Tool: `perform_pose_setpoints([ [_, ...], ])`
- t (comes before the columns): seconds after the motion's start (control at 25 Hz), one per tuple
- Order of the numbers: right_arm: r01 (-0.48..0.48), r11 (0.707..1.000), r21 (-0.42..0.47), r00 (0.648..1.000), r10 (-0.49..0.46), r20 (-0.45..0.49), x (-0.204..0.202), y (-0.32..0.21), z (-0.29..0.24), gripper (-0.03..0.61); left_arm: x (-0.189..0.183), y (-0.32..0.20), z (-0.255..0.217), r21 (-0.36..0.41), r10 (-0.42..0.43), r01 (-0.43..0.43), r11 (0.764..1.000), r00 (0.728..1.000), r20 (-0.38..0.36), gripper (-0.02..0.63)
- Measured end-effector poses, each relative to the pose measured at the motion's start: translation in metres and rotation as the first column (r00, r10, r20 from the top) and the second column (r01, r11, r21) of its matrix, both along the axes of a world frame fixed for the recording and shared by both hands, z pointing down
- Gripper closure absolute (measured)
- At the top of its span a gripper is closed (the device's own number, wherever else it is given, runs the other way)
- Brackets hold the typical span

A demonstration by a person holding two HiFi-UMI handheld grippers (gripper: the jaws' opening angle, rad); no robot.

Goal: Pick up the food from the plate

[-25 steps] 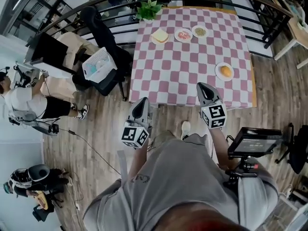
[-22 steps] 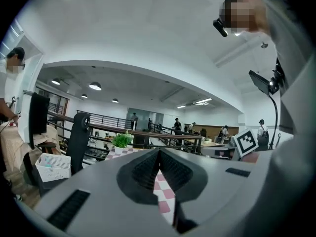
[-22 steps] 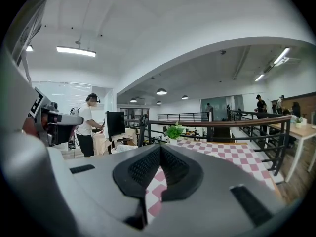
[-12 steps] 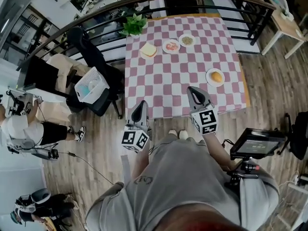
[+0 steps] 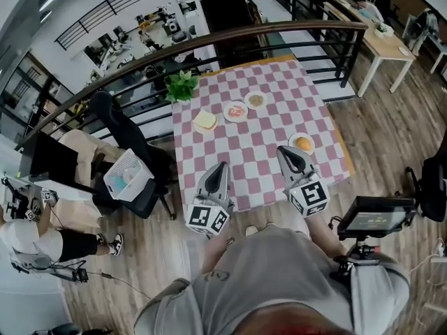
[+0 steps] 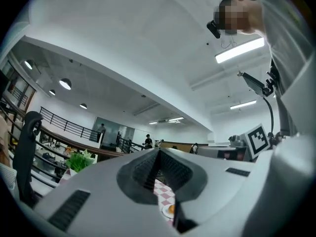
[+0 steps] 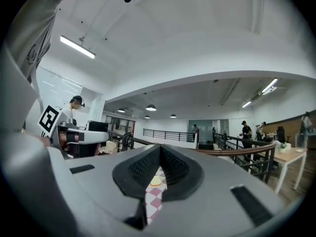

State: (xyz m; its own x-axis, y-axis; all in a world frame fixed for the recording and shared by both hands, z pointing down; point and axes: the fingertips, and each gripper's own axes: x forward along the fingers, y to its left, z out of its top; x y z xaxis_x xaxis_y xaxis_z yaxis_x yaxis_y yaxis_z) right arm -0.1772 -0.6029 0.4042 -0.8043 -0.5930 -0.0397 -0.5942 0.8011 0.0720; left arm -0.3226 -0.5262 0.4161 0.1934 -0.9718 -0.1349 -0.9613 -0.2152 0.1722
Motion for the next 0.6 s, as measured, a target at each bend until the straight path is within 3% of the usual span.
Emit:
perform_pose_setpoints([
  [0.2, 0.009, 0.999, -0.032, 1.0, -0.01, -0.012, -0.012, -0.002, 0.011, 0.572, -0.009, -0.01, 0.0, 0.004, 0.014, -0.014, 1.0, 1.0, 0.015, 0.609],
  [0.48, 0.101, 0.994, 0.032, 0.994, -0.1, -0.035, -0.047, -0.003, -0.002, 0.567, -0.038, -0.014, -0.005, 0.04, -0.046, 0.045, 0.998, 0.999, 0.014, 0.609],
  [0.52, 0.096, 0.995, 0.037, 0.994, -0.094, -0.051, -0.052, -0.006, -0.002, 0.531, -0.042, -0.014, -0.005, 0.039, -0.053, 0.052, 0.998, 0.999, 0.013, 0.609],
  [0.6, 0.041, 0.999, 0.021, 0.993, -0.038, -0.112, -0.054, -0.021, 0.007, 0.292, -0.048, -0.012, -0.002, 0.033, -0.068, 0.067, 0.997, 0.998, 0.013, 0.609],
])
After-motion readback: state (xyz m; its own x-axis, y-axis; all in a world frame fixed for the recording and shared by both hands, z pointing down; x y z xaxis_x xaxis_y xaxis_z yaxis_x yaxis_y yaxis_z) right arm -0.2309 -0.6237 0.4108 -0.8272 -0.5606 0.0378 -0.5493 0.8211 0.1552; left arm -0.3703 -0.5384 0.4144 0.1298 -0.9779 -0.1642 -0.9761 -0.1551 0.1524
